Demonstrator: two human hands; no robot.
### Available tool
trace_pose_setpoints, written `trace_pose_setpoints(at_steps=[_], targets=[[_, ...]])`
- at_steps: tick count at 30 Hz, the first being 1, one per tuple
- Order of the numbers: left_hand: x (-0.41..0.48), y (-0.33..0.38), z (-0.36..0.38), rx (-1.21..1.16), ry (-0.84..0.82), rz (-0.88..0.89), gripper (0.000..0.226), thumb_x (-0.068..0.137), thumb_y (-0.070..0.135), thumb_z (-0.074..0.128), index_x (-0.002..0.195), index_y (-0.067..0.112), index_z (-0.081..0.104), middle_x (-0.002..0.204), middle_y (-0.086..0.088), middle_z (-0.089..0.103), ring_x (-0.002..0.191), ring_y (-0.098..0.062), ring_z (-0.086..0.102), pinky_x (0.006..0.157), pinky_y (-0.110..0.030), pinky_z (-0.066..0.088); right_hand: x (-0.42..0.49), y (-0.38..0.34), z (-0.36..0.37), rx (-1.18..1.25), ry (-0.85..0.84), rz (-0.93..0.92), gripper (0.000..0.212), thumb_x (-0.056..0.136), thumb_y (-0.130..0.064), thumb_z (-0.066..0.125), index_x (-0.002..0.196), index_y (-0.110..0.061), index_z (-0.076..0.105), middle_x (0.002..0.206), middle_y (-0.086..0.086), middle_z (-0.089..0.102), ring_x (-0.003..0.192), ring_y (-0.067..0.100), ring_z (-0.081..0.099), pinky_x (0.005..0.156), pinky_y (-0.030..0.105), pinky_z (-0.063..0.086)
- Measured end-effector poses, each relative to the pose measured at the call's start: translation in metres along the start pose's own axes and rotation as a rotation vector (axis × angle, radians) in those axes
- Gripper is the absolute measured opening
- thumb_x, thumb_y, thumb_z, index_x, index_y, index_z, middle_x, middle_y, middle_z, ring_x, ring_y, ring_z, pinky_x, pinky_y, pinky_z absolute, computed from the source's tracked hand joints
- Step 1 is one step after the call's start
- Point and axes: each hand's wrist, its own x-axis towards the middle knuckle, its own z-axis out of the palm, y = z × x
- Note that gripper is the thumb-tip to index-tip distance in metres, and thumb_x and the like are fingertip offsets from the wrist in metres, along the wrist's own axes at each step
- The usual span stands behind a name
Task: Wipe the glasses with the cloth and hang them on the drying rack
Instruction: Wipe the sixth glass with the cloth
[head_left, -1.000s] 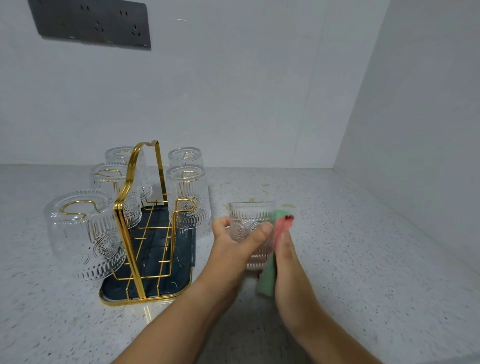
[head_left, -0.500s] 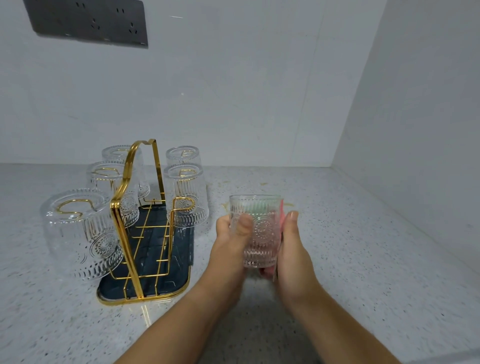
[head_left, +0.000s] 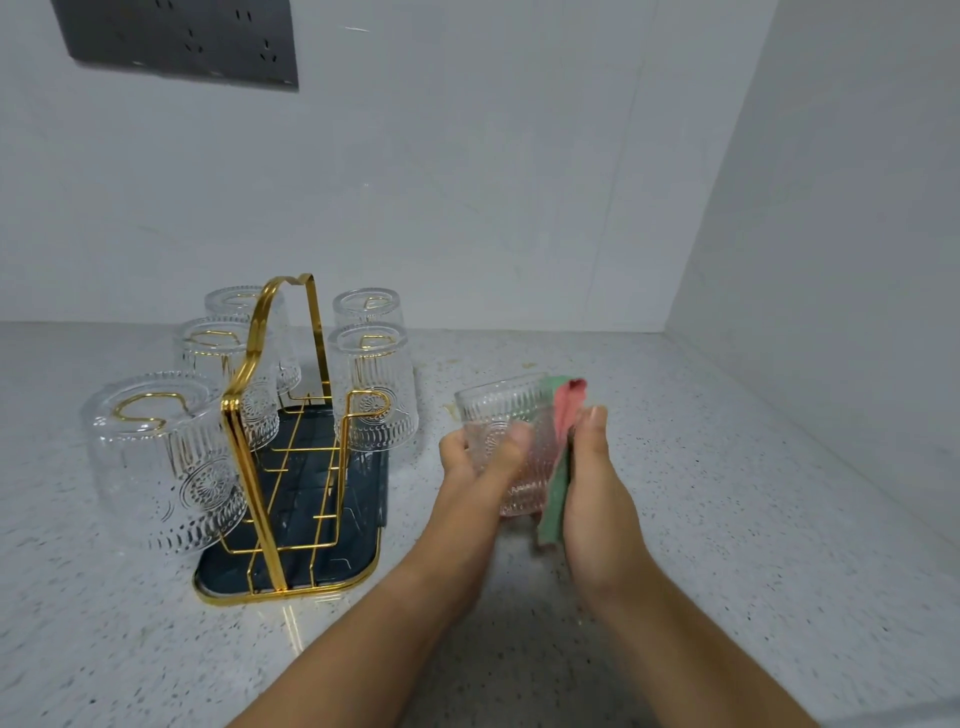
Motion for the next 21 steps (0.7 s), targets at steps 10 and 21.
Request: trace_pose_setpoints(at_steps=[10,21], targets=[[-0.004,-0.006,0.007,0.181,0.127,0.229,0.039,0.09,0.016,0.082,0.114,0.018,0.051,0.095,0.005,0.074,0.085,-0.005,0.074,0.073,-0.019,0.057,-0.027,0.007,0.021,0.652,0.058,0.237,0.069,0.104,-0.058,0.029,0.142,-0.009,0.057,0.135,0.015,0.068,0.129,0.028,0.063,0.119,0.045,0.037],[-0.012,-0.004,0.007,0.218,-0.029,0.218,0.037,0.093,0.004,0.076,0.122,0.014,0.054,0.106,0.004,0.08,0.098,-0.011,0.078,0.069,-0.02,0.06,-0.013,-0.017,-0.001,0.69,0.128,0.346,0.072,0.107,-0.055,0.025,0.129,0.0,0.067,0.123,0.024,0.072,0.117,0.037,0.07,0.097,0.045,0.055]])
